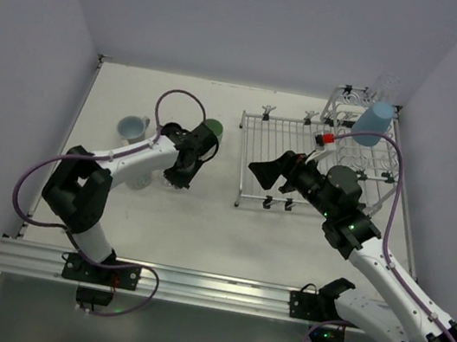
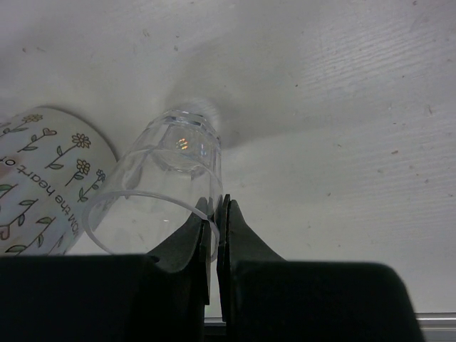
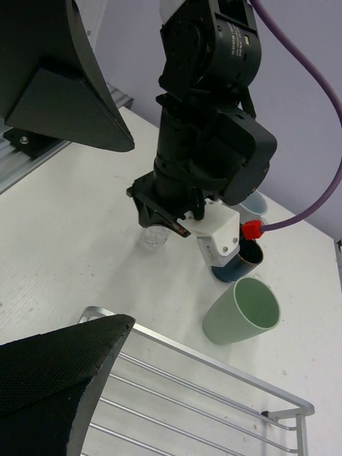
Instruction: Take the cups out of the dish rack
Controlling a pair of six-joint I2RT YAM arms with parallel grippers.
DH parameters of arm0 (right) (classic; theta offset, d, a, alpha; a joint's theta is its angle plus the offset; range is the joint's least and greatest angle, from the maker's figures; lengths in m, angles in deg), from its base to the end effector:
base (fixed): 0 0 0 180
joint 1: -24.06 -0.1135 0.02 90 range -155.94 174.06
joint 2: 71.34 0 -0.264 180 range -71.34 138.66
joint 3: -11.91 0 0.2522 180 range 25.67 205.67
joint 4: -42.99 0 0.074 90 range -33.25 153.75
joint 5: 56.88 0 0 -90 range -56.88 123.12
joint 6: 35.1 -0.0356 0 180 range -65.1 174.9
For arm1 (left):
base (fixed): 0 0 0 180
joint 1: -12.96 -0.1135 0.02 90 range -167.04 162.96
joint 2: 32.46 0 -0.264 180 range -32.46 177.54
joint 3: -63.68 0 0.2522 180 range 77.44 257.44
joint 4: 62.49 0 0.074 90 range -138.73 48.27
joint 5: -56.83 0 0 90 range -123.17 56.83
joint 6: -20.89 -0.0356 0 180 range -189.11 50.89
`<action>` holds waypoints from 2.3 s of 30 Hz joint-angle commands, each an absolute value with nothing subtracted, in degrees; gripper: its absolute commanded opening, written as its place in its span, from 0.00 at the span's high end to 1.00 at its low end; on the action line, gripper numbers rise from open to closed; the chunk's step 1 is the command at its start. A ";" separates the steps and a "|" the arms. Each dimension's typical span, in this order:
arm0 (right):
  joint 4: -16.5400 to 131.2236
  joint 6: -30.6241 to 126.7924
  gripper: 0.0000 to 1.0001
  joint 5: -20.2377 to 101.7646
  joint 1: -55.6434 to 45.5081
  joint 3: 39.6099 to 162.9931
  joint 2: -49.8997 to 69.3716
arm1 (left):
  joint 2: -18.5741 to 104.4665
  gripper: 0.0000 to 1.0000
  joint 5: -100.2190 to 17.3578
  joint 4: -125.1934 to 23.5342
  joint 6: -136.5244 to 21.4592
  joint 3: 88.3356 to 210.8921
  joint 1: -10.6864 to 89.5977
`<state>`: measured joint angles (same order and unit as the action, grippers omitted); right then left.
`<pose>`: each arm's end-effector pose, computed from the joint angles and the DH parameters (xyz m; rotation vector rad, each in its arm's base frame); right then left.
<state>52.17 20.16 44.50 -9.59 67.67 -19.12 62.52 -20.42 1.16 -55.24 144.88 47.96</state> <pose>0.1779 0.1268 0.3270 -0.1433 1.7760 1.0499 0.2597 -0.1722 0.2103 0.4875 2.8046 0.1599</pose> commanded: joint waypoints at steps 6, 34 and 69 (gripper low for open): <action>52.53 21.94 0.01 41.74 -9.60 68.64 -20.81 | 63.96 0.86 -16.39 1.46 -57.51 146.35 48.29; 76.26 40.91 0.01 19.80 -9.60 95.61 -23.80 | 37.98 0.00 -12.23 -21.08 -58.12 149.96 48.29; 91.11 44.18 0.01 15.36 21.42 119.80 10.83 | 15.44 0.00 -41.78 -40.99 -57.51 127.19 48.29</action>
